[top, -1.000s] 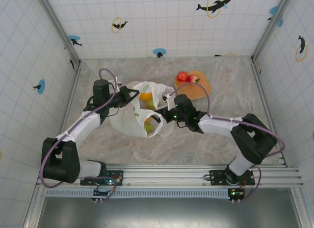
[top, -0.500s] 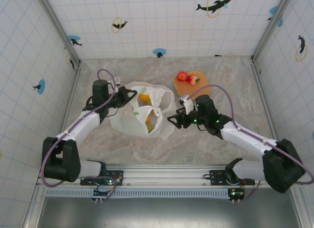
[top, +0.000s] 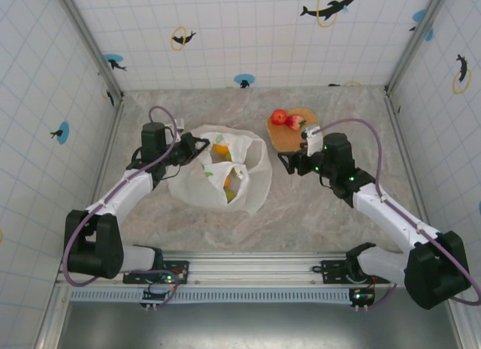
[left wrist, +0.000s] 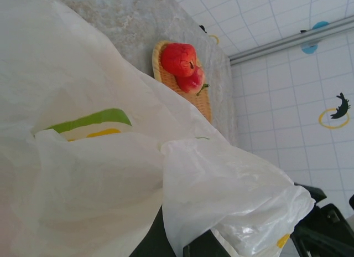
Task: Place the fruits into the plastic bag
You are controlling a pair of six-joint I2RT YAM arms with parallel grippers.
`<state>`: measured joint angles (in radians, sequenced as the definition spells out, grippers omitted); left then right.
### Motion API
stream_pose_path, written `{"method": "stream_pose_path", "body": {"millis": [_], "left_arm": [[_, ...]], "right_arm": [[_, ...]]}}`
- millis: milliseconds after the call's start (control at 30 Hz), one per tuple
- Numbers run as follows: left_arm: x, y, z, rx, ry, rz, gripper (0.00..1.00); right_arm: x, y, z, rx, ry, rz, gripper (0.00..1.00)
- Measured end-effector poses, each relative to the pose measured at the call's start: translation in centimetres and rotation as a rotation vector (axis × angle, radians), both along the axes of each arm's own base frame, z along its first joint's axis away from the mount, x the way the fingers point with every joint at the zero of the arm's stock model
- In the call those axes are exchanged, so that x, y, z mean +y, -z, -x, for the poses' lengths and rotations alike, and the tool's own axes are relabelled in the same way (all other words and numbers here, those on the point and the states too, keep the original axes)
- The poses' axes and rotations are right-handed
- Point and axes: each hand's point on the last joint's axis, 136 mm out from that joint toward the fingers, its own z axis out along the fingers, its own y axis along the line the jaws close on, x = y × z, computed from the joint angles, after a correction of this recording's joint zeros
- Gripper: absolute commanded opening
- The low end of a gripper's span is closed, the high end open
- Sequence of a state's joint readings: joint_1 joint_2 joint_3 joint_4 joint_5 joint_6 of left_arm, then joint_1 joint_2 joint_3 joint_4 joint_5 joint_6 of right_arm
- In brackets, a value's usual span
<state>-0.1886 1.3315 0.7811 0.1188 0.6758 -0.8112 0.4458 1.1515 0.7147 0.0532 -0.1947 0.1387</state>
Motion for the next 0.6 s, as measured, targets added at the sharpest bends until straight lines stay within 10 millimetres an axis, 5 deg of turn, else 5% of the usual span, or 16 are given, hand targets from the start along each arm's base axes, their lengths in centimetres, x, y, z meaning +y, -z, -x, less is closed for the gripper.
{"method": "stream_pose_path", "body": {"millis": [233, 600], "left_arm": [[0.0, 0.1, 0.0, 0.002, 0.0, 0.0, 0.0], [0.0, 0.2, 0.0, 0.007, 0.001, -0.001, 0.0]], "right_arm": [[-2.1, 2.2, -6.6, 0.049, 0.215, 0.1, 1.0], [0.4, 4.7, -15.1, 0.154, 0.345, 0.054, 1.0]]}}
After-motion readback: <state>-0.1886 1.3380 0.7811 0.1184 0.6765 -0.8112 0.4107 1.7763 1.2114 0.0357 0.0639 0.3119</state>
